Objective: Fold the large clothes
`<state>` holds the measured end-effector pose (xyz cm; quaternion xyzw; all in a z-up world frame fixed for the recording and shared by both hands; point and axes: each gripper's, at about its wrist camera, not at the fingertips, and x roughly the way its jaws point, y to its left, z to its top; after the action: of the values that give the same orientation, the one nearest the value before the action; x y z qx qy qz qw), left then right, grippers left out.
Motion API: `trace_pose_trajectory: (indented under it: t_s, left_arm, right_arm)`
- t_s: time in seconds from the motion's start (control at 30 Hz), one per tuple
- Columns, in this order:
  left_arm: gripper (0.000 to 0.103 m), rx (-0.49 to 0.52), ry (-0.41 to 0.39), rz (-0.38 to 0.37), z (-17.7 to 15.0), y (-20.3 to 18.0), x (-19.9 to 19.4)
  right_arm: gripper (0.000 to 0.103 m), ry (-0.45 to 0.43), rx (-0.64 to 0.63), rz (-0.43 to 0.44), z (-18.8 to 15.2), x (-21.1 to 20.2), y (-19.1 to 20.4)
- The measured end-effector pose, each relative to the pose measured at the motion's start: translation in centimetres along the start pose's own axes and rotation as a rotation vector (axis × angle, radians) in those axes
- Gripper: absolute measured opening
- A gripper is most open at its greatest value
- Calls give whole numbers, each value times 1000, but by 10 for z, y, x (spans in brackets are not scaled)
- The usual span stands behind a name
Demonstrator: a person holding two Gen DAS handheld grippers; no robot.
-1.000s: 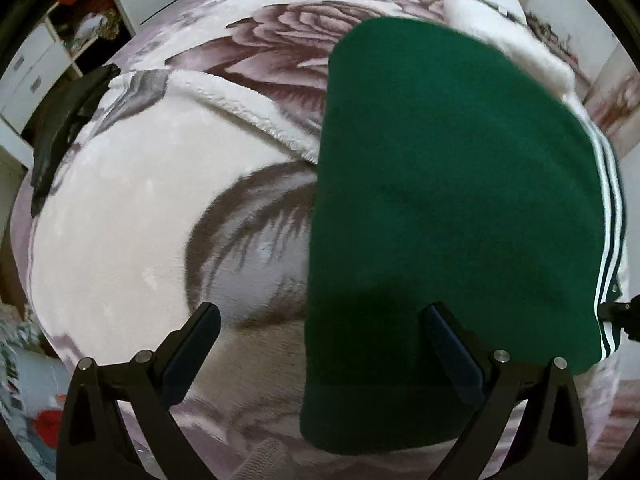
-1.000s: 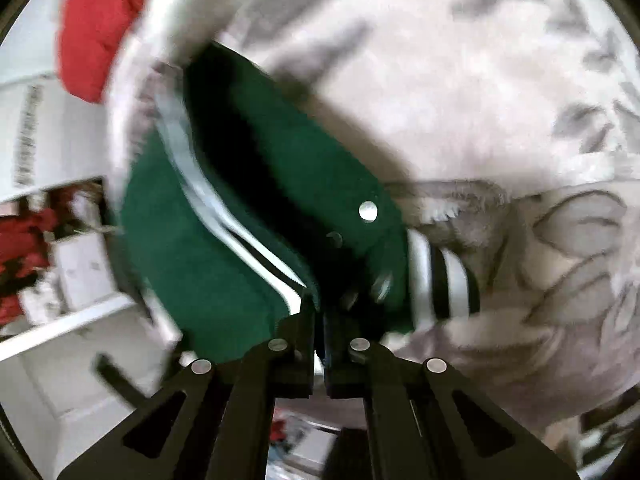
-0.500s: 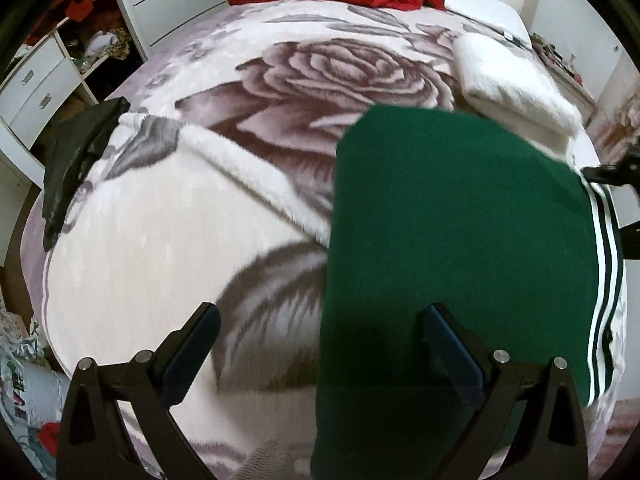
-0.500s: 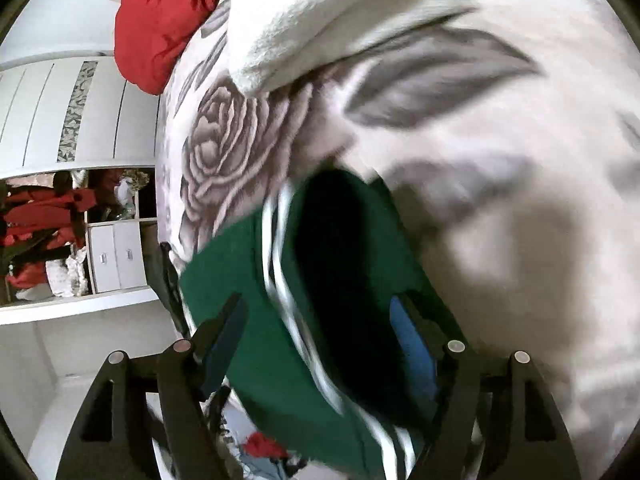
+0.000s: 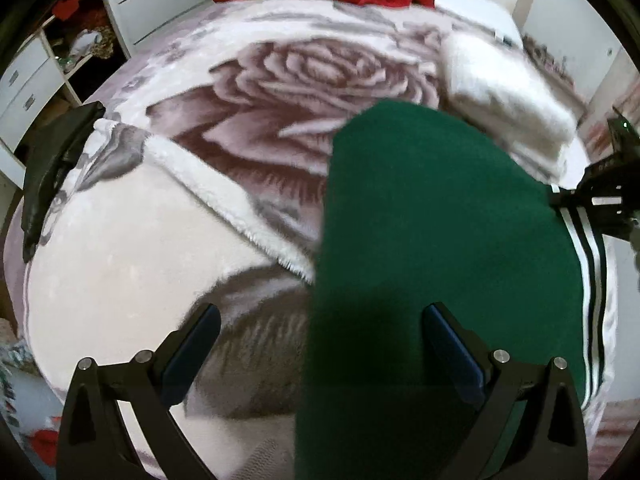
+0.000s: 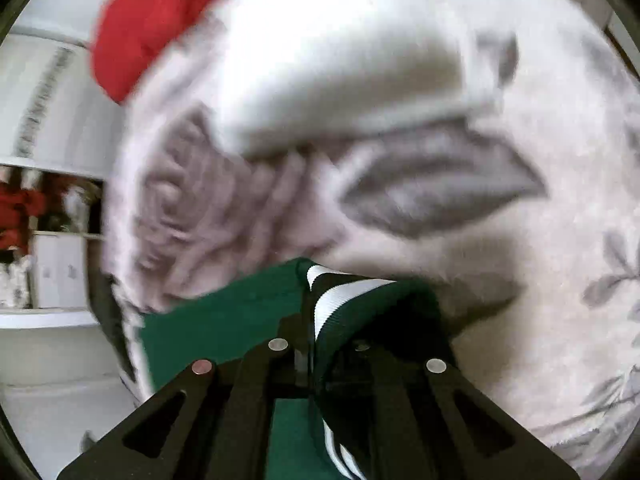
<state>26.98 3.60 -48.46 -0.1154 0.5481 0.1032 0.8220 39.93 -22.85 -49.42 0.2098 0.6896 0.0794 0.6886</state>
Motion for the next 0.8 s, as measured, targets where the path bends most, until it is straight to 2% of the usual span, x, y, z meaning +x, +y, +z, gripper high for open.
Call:
trace_pose_trajectory:
  t_s: [0.03,0.07,0.13,0.17,0.2,0.3,0.37,0.43,0.5,0.57,0.63,0.67,0.7,0.73,0.77,0.8]
  left_arm:
    - [103,4,13,5,-2,0,3]
    - [103,1,20,3,-5,2,3]
    - [103,-13,22,-6,-10,7,1]
    - [103,-18,23,-7,-12,8,-1]
    - [103,-23,23,-6,-15,10,-3]
    - [103,-40,19,-4,-27,16,-12]
    - [103,-53,26,-7,-32,19,-14]
    - [103,-64,33,-9,-38,20,-15]
    - [103,-56,57,3,-44,19,-10]
    - [103,-43,62,11,-49,17,-6]
    - [103,-30,59,19,-51,15,-4]
    - [103,-24,56,21,-52,14,-3]
    - [103,-20,55,23,-52,14,-3]
    - [103,-18,55,24,-51,14,-2]
    - [103,-19,53,21,-51,13,-2]
    - [103,-23,53,20,-51,13,-2]
  right_arm:
    - [3,50,17,18,0,11,-5]
    - [8,114,41,70,-2,19,-10]
    - [29,139,61,153,-11,4,-14]
    - [52,143,53,172,-18,-7,-16]
    - [63,126,44,179,-27,-22,-21]
    - [68,94,3,156,-66,-54,-43]
    - [74,114,-11,129,-92,-56,-64]
    - [76,157,29,98,-117,-45,-94]
    - [76,187,94,181,-133,-28,-118]
    - [81,199,141,252,-142,-11,-130]
    - [83,155,137,284,-145,-12,-128]
    - [83,109,123,320,-146,-19,-124]
    - [82,86,103,392,-147,-23,-117]
    - [82,78,78,405,-148,-27,-110]
    - [82,81,35,360,-149,-28,-102]
    - [82,120,-27,289,-150,-22,-91]
